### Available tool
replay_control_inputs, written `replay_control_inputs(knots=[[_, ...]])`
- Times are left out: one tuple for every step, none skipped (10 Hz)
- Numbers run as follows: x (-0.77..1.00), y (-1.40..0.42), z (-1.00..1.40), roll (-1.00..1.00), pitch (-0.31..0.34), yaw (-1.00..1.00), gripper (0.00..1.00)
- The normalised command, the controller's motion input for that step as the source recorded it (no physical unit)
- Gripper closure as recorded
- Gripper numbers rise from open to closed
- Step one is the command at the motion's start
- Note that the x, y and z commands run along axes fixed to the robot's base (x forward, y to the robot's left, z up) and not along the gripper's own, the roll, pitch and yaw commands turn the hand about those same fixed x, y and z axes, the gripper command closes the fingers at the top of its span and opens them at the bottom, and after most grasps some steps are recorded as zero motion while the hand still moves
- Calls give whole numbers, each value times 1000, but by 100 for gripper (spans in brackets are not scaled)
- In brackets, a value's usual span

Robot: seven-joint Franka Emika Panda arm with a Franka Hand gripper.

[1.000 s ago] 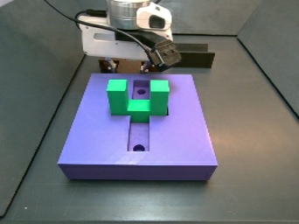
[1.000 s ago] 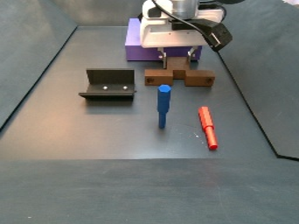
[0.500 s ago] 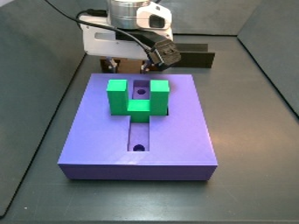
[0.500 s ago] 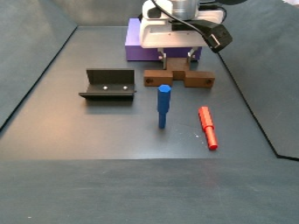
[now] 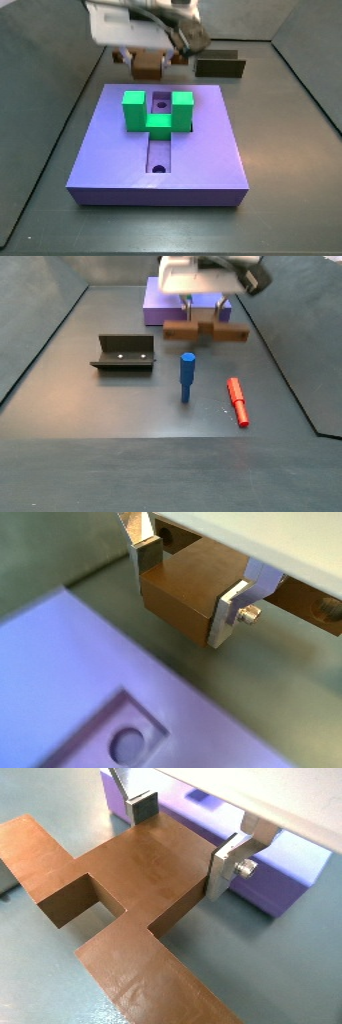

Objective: Pick up the brown object. Move up. Place the brown object on the fixture. Regrasp the brown object. Move to above the board. Insert the brown object.
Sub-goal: Place the brown object on the fixture.

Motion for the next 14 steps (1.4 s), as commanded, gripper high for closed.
replay_control_inputs(knots=[[0, 0, 0, -14, 0, 0, 100], [117, 271, 203, -694, -111, 0, 100], [291, 409, 300, -1000, -257, 0, 100], [314, 369, 191, -1000, -314, 0, 100], [409, 326, 80, -1000, -371, 0, 100], [414, 337, 109, -1000, -340, 0, 100], [477, 306, 186, -1000, -234, 0, 100], [529, 229, 180, -1000, -169, -29, 100], [574, 143, 171, -1000, -143, -91, 100], [726, 0, 371, -1000, 0, -186, 100], [780, 0, 463, -977, 0, -231, 100], [843, -23, 477, -937, 43, -249, 100], [837, -69, 274, -803, 83, -286, 100], [909, -80, 151, -634, 100, -231, 100]])
